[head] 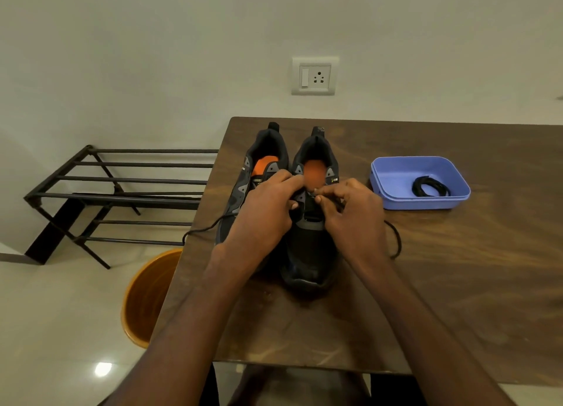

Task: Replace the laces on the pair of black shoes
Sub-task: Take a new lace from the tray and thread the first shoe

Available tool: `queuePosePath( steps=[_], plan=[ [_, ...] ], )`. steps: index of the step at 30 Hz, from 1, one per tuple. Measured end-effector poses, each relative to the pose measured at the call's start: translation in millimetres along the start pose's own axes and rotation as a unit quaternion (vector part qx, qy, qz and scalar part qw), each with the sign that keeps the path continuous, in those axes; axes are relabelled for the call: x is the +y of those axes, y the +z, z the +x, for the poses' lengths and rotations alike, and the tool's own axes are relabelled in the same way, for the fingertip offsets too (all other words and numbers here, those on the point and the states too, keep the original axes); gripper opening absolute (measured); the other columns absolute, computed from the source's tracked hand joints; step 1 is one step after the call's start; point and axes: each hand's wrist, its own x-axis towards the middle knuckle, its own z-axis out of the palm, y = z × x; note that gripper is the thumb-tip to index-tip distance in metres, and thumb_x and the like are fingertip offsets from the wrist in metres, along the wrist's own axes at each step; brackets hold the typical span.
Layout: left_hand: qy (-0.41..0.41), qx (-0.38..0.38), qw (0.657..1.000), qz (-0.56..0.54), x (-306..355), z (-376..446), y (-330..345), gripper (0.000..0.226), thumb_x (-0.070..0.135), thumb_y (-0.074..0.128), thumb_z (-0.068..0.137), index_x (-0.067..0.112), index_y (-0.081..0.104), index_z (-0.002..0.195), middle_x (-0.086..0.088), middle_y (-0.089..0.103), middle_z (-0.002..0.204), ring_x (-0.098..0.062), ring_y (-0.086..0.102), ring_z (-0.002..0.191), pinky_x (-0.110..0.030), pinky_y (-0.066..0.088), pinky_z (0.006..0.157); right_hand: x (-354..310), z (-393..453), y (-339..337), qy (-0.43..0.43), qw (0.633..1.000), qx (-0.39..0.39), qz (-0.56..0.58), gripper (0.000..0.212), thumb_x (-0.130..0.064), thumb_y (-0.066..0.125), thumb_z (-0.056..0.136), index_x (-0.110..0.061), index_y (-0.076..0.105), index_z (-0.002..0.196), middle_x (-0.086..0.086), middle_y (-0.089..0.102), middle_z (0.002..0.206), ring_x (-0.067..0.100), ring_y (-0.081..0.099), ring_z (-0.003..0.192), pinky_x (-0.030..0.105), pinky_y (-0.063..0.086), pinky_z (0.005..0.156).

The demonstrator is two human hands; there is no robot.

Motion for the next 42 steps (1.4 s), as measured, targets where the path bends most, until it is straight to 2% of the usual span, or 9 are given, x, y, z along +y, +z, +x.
queuePosePath(
  steps=[7, 13, 18, 22, 29, 33, 37, 39, 42],
  plan=[
    [0.014, -0.009, 1.000, -0.022, -2.5, 0.9, -2.8, 0.044, -0.006, 0.069, 0.085, 0.025, 0.065, 0.116, 0.015, 0.048, 0.107, -0.007, 0.048, 0.098, -0.025, 0.045, 0.085, -0.2, -1.1, 0.7, -0.009, 0.997, -0.060, -0.044, 0.025, -0.014, 0.067, 0.099, -0.020, 0.075, 0.122, 0.002, 0.061, 0.104, 0.011, 0.053, 0.089, 0.016, 0.041, 0.072],
    [0.013, -0.011, 0.999, -0.027, -6.7, 2.8, 4.9, 0.061, -0.008, 0.068, 0.088, 0.029, 0.062, 0.136, 0.002, 0.060, 0.122, -0.011, 0.055, 0.109, -0.029, 0.051, 0.095, -0.1, -5.2, 5.9, 0.013, 0.998, 0.011, -0.054, 0.016, -0.017, 0.072, 0.095, -0.019, 0.078, 0.109, 0.002, 0.068, 0.105, 0.010, 0.057, 0.089, 0.025, 0.047, 0.078],
    [0.012, 0.006, 0.999, -0.041, -10.4, 3.3, 6.4, 0.052, -0.011, 0.068, 0.085, 0.027, 0.066, 0.121, 0.010, 0.057, 0.108, -0.007, 0.052, 0.098, -0.022, 0.050, 0.082, 6.6, -3.4, 20.9, 0.083, 0.996, 0.031, 0.011, 0.012, -0.029, 0.078, 0.088, -0.032, 0.079, 0.100, -0.005, 0.061, 0.102, 0.014, 0.060, 0.097, 0.031, 0.055, 0.075],
    [0.017, 0.014, 0.998, -0.058, -13.4, 3.4, 5.9, 0.047, -0.013, 0.065, 0.084, 0.027, 0.066, 0.110, 0.011, 0.056, 0.103, -0.008, 0.054, 0.091, -0.038, 0.056, 0.080, 6.1, -1.6, 27.8, 0.134, 0.985, 0.014, 0.110, 0.009, -0.029, 0.080, 0.087, -0.034, 0.081, 0.094, -0.007, 0.062, 0.103, 0.009, 0.063, 0.096, 0.034, 0.059, 0.079],
    [0.012, 0.002, 0.996, -0.090, -13.0, 3.5, 3.4, 0.044, -0.013, 0.066, 0.085, 0.025, 0.068, 0.106, 0.010, 0.060, 0.104, -0.008, 0.058, 0.093, -0.039, 0.058, 0.082, 8.7, 4.5, 18.3, 0.189, 0.965, -0.052, 0.177, 0.009, -0.024, 0.080, 0.087, -0.033, 0.082, 0.089, -0.004, 0.068, 0.106, 0.006, 0.063, 0.098, 0.038, 0.056, 0.090],
    [0.020, 0.000, 0.995, -0.095, -10.7, 2.8, 3.4, 0.044, -0.013, 0.065, 0.085, 0.026, 0.067, 0.103, 0.011, 0.059, 0.101, -0.008, 0.059, 0.090, -0.039, 0.058, 0.080, 3.9, 0.1, 17.2, 0.188, 0.969, -0.040, 0.157, 0.009, -0.025, 0.078, 0.090, -0.032, 0.081, 0.094, -0.007, 0.071, 0.102, 0.000, 0.060, 0.094, 0.029, 0.051, 0.083],
    [0.027, -0.002, 0.995, -0.094, -9.8, 1.5, 0.8, 0.040, -0.011, 0.067, 0.086, 0.025, 0.068, 0.103, 0.009, 0.060, 0.100, -0.009, 0.060, 0.091, -0.038, 0.058, 0.081, 0.6, -4.3, 20.5, 0.148, 0.987, -0.004, 0.068, 0.017, -0.031, 0.076, 0.091, -0.037, 0.079, 0.107, -0.005, 0.063, 0.106, 0.007, 0.060, 0.092, 0.025, 0.046, 0.071],
    [0.032, 0.008, 0.995, -0.091, -8.4, -1.0, -1.5, 0.037, -0.009, 0.068, 0.087, 0.023, 0.070, 0.106, 0.005, 0.063, 0.103, -0.012, 0.062, 0.092, -0.036, 0.058, 0.083, -1.8, -6.6, 21.1, 0.140, 0.989, 0.010, 0.050, 0.019, -0.033, 0.076, 0.092, -0.037, 0.078, 0.110, -0.005, 0.062, 0.107, 0.009, 0.061, 0.093, 0.028, 0.049, 0.072],
    [0.039, 0.025, 0.995, -0.088, -7.3, -5.4, -4.5, 0.039, -0.006, 0.068, 0.089, 0.023, 0.067, 0.115, 0.007, 0.066, 0.104, -0.007, 0.063, 0.094, -0.019, 0.055, 0.085, -2.6, -8.7, 21.5, 0.121, 0.992, 0.024, 0.029, 0.019, -0.029, 0.076, 0.092, -0.033, 0.078, 0.111, -0.005, 0.058, 0.106, 0.012, 0.060, 0.097, 0.028, 0.051, 0.078]
  ],
)
